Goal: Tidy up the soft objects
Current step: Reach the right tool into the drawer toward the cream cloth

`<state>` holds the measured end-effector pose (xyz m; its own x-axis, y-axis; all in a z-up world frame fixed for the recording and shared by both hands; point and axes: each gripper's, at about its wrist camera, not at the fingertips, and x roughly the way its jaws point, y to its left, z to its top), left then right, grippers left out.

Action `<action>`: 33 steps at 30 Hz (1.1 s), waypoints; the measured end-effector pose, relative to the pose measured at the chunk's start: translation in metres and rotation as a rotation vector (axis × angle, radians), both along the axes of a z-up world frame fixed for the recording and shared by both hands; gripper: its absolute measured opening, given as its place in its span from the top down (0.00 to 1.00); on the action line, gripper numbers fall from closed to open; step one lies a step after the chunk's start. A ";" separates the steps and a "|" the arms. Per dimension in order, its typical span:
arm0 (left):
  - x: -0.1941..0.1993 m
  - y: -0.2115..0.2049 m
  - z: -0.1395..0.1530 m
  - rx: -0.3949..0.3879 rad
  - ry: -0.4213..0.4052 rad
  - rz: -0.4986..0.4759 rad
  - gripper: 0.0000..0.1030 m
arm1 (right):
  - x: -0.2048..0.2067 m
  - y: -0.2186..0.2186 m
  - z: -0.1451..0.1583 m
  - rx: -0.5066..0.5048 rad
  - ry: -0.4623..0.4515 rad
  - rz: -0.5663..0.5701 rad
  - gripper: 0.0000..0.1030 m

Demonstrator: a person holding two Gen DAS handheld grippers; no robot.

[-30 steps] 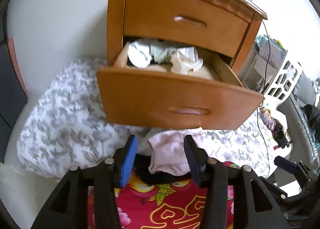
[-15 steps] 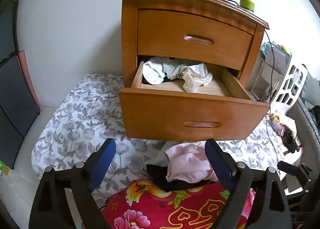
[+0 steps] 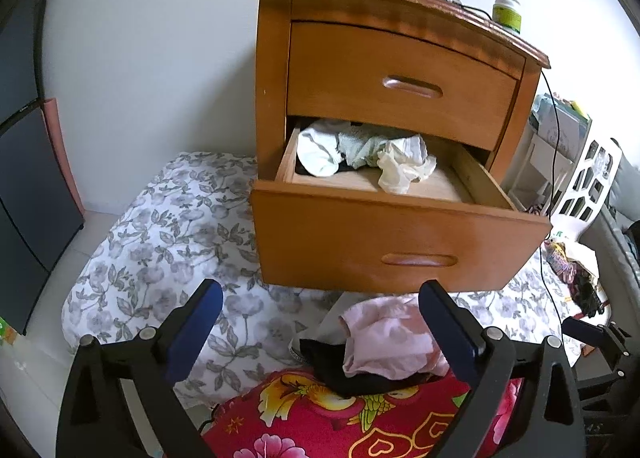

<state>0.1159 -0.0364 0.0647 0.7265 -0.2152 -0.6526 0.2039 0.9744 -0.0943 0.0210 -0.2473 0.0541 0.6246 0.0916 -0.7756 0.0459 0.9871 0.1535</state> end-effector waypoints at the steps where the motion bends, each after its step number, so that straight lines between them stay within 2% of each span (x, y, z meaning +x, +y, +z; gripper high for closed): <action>1: 0.000 0.000 0.002 0.004 -0.004 -0.001 0.04 | 0.002 0.000 0.002 -0.001 -0.006 0.004 0.00; 14: 0.046 -0.026 0.062 0.085 -0.047 -0.059 0.04 | 0.040 0.001 0.041 -0.049 -0.037 0.071 0.00; 17: 0.054 -0.026 0.071 0.045 -0.045 -0.063 0.04 | 0.051 -0.004 0.055 -0.059 -0.047 0.068 0.00; 21: 0.062 -0.024 0.075 0.011 -0.031 -0.063 0.04 | 0.063 -0.013 0.075 -0.058 -0.058 0.068 0.00; 26: 0.065 -0.024 0.067 0.038 -0.037 -0.021 0.04 | 0.083 -0.023 0.099 -0.093 -0.067 0.055 0.00; 30: 0.066 -0.025 0.056 0.076 -0.038 -0.024 0.04 | 0.102 -0.032 0.106 -0.061 -0.033 0.055 0.00; 33: 0.069 -0.023 0.054 0.077 -0.046 -0.015 0.04 | 0.120 -0.036 0.113 -0.082 -0.019 0.037 0.00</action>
